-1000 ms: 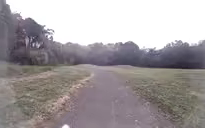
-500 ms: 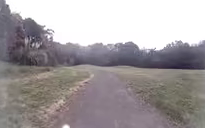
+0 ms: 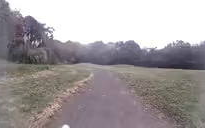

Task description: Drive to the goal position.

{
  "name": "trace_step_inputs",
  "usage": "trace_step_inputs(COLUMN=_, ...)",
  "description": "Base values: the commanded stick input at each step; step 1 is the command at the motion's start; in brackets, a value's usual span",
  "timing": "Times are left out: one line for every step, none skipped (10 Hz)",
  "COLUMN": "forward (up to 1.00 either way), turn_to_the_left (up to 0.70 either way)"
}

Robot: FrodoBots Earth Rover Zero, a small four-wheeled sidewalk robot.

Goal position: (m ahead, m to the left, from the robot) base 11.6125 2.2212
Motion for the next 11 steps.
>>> trace_step_inputs(forward=0.45, turn_to_the_left=0.00)
trace_step_inputs(forward=0.45, turn_to_the_left=0.00)
trace_step_inputs(forward=0.45, turn_to_the_left=0.00)
trace_step_inputs(forward=0.45, turn_to_the_left=0.00)
trace_step_inputs(forward=0.45, turn_to_the_left=0.00)
trace_step_inputs(forward=0.45, turn_to_the_left=0.00)
trace_step_inputs(forward=0.45, turn_to_the_left=0.00)
trace_step_inputs(forward=0.45, turn_to_the_left=0.00)
trace_step_inputs(forward=0.45, turn_to_the_left=0.00)
trace_step_inputs(forward=0.45, turn_to_the_left=0.00)
trace_step_inputs(forward=0.45, turn_to_the_left=0.00)
